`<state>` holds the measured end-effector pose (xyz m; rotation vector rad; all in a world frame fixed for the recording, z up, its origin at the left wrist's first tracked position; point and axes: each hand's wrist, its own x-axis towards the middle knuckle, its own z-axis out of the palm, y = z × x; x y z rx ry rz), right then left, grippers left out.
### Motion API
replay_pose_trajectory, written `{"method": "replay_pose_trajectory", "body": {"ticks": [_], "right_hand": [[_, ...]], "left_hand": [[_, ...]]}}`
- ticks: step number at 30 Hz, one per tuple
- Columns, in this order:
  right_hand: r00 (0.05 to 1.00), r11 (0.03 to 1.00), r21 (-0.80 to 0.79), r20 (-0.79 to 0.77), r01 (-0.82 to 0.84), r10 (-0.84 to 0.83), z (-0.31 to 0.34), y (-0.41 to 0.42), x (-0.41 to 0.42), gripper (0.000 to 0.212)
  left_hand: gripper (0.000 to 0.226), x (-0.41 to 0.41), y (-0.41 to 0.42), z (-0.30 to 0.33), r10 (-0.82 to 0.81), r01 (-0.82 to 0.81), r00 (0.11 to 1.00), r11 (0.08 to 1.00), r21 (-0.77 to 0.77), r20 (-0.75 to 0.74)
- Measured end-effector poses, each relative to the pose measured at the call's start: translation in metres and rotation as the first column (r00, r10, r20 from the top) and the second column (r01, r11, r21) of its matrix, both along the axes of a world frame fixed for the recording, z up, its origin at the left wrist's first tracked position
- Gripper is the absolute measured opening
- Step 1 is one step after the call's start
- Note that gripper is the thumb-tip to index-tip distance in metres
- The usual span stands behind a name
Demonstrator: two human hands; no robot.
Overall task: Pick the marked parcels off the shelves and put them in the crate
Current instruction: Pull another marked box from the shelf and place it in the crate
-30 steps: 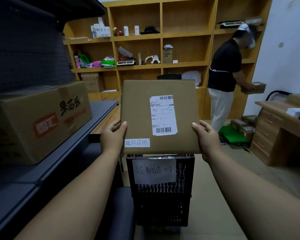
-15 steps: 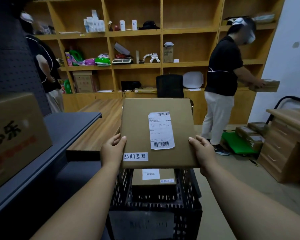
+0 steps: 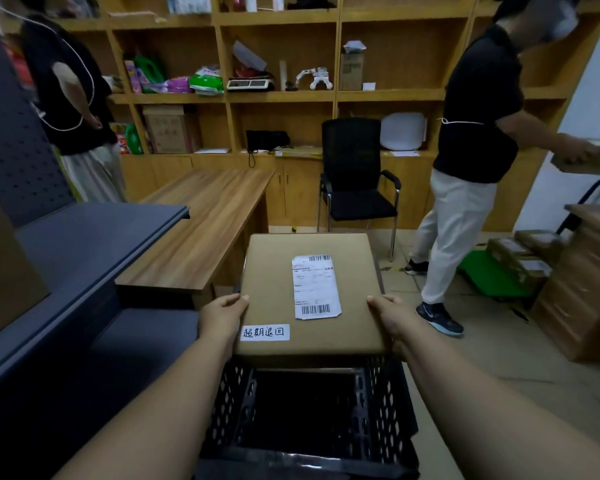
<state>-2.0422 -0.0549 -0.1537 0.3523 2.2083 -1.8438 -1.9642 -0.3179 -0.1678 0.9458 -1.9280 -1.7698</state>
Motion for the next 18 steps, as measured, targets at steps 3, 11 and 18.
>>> {"method": "replay_pose_trajectory", "body": {"ticks": [3, 11, 18], "right_hand": [[1.0, 0.997, 0.08, 0.012, -0.009, 0.008, -0.008, -0.002, -0.01, 0.044], [0.99, 0.999, -0.011, 0.129, 0.05, -0.048, -0.033, -0.022, -0.034, 0.042], [0.979, 0.993, -0.038, 0.178, 0.11, -0.102, -0.053, -0.031, -0.051, 0.04]], "left_hand": [[0.031, -0.011, -0.006, -0.009, -0.025, 0.02, 0.998, 0.995, 0.102, 0.052], [0.029, -0.043, -0.016, -0.029, -0.018, -0.005, 0.989, 0.987, 0.159, 0.144], [0.029, -0.068, -0.013, -0.049, 0.047, -0.062, 0.969, 0.997, 0.054, 0.244]]}}
